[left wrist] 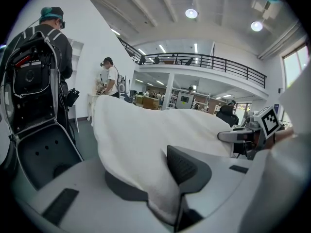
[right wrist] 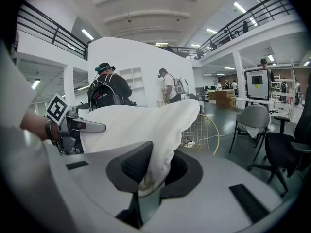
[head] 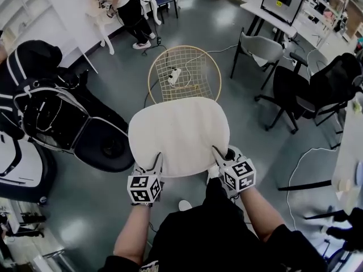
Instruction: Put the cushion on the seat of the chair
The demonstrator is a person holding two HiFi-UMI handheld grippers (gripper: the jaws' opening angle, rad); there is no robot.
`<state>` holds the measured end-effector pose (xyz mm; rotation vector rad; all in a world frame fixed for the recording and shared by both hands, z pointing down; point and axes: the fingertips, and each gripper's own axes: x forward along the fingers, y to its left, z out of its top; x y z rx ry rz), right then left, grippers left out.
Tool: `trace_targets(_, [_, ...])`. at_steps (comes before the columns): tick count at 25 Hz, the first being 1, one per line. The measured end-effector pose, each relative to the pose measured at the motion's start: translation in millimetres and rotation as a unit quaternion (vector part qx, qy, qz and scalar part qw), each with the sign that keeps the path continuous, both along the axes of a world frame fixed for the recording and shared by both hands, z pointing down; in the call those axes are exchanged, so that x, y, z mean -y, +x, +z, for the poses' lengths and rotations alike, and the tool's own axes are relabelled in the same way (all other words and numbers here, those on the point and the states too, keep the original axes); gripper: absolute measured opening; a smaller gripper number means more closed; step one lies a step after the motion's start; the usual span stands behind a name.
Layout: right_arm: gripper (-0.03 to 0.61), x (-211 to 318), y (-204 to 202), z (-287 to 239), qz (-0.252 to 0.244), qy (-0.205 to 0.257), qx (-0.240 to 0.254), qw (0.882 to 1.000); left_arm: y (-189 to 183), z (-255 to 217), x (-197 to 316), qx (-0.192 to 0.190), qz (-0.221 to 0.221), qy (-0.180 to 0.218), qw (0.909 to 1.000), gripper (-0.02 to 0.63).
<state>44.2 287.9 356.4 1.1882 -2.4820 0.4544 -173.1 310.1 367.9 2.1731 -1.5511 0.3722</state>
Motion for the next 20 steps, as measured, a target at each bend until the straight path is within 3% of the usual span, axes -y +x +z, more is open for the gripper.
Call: trace_targets(20, [0.061, 138, 34, -13, -0.046, -0.006, 0.021, 0.999, 36, -29, 122, 0.022, -0.037, -0.012, 0.999, 0.133])
